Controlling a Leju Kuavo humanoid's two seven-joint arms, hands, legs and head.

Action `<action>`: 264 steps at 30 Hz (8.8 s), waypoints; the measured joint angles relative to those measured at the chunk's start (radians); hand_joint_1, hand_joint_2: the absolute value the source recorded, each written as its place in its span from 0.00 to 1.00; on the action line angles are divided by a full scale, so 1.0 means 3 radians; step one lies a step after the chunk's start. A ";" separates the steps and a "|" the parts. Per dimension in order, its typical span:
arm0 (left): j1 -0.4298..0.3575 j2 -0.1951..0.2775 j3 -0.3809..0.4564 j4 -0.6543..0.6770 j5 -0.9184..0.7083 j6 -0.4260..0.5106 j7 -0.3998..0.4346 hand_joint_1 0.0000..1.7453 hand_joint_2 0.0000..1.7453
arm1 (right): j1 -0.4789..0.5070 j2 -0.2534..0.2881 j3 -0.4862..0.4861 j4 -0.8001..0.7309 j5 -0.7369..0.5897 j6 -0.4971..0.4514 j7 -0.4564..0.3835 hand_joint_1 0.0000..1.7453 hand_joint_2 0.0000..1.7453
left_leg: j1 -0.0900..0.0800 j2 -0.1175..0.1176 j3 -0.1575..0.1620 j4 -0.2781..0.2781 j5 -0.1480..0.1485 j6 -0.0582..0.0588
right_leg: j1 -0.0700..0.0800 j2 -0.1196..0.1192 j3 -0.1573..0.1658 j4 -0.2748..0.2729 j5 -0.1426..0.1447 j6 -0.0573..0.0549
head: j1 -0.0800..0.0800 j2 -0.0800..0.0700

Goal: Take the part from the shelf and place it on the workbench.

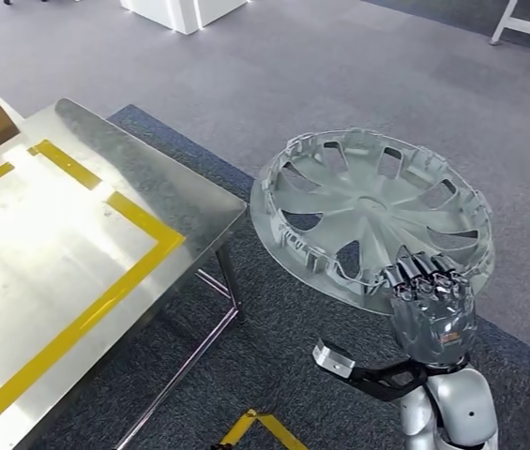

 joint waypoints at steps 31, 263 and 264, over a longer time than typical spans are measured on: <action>0.0008 0.0001 0.0068 0.0006 -0.0007 -0.0005 0.0141 0.00 1.00 | -0.0003 0.0003 0.0017 0.0057 0.0001 -0.0001 0.0051 1.00 1.00 | 0.0007 0.0016 0.0033 -0.0106 0.0076 -0.0006 | -0.0013 -0.0028 0.0011 0.0003 -0.0023 0.0014 | -0.0005 0.0000; -0.0117 0.0046 0.0172 -0.0026 -0.0017 -0.0366 0.0567 0.00 0.00 | -0.1086 -0.0636 0.2269 0.1498 -0.0090 0.1035 0.2424 0.00 0.00 | 0.0007 0.0184 0.0349 -0.0719 0.0334 -0.0035 | 0.0066 -0.0099 0.0045 -0.0029 -0.0010 -0.0057 | 0.0022 0.0000; -0.0126 0.0048 0.0172 -0.0026 -0.0017 -0.0366 0.0567 0.00 0.00 | -0.1089 -0.0636 0.2269 0.1498 -0.0087 0.1035 0.2424 0.00 0.00 | -0.0008 0.0243 0.0419 -0.0847 0.0359 -0.0016 | 0.0077 -0.0134 0.0053 -0.0026 -0.0023 -0.0041 | 0.0023 0.0000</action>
